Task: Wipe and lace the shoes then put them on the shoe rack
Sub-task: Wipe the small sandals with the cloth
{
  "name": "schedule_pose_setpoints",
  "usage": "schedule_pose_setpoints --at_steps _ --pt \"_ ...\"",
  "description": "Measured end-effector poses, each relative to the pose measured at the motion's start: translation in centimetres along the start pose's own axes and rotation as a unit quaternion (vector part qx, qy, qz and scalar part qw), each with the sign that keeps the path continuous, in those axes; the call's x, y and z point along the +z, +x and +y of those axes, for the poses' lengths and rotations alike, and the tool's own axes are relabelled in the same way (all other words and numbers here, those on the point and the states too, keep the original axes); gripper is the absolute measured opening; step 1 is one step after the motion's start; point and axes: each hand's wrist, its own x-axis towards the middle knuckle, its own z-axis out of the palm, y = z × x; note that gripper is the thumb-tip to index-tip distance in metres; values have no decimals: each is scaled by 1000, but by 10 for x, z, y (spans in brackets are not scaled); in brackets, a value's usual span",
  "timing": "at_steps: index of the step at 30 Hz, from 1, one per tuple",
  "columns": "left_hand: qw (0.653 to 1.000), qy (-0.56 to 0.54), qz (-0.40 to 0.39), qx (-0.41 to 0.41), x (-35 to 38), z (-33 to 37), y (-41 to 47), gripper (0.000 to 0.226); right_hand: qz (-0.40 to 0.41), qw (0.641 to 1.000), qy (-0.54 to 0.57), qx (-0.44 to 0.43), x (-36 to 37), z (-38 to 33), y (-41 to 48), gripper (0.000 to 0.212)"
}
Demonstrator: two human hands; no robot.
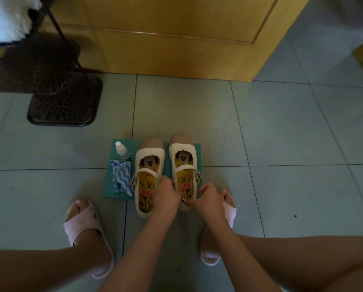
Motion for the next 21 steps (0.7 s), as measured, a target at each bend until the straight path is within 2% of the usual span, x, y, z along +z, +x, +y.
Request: schedule_pose_setpoints --at_steps 2,5,14,21 --pt "1000 -8 -1 -2 0 0 1 21 -40 997 50 51 0 1 3 54" --pt "1000 -22 -2 0 0 -1 2 22 -90 986 100 99 0 3 8 53" --pt "998 -63 -6 -10 -1 -7 3 26 -147 947 256 129 -5 12 9 55" --pt "998 -59 12 2 -1 -12 1 26 -165 963 177 122 -3 3 16 34"
